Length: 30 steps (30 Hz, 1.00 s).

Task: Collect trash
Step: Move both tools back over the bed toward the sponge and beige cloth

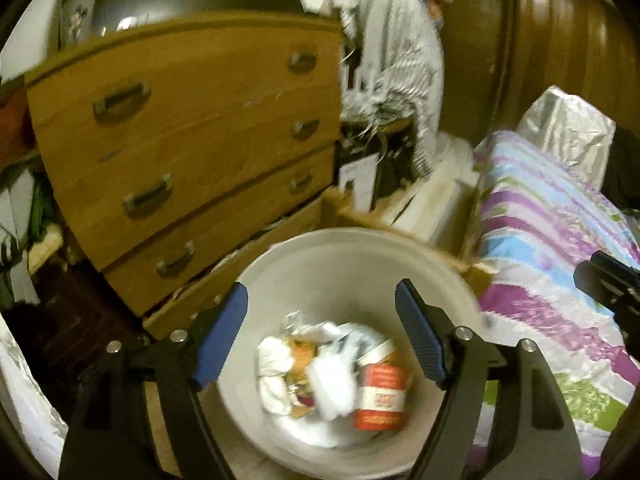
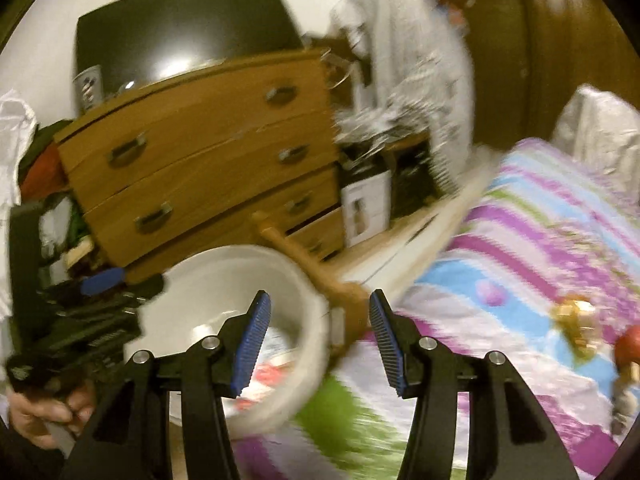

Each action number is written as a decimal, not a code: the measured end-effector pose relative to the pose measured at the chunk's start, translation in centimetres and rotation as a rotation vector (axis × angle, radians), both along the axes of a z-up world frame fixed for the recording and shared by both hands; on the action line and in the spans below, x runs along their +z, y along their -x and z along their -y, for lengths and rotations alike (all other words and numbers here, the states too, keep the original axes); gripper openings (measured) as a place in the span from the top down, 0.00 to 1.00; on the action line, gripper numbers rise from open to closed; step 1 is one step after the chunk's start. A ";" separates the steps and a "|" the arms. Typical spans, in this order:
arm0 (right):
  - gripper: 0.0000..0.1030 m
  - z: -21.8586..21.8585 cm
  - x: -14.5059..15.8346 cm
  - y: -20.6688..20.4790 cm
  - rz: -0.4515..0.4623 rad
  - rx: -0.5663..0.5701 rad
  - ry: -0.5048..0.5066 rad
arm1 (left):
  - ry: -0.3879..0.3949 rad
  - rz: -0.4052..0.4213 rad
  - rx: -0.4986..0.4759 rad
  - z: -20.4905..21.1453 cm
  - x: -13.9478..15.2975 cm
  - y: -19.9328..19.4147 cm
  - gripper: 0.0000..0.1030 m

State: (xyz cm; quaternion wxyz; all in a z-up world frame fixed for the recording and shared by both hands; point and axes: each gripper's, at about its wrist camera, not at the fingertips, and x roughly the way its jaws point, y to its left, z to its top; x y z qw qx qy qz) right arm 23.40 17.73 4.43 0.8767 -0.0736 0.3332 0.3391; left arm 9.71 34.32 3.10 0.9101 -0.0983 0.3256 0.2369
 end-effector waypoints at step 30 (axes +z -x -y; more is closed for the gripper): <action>0.39 41.9 -13.1 -9.8 -0.249 -0.586 -0.068 | 0.034 -0.037 -0.510 28.7 -4.1 -8.2 0.13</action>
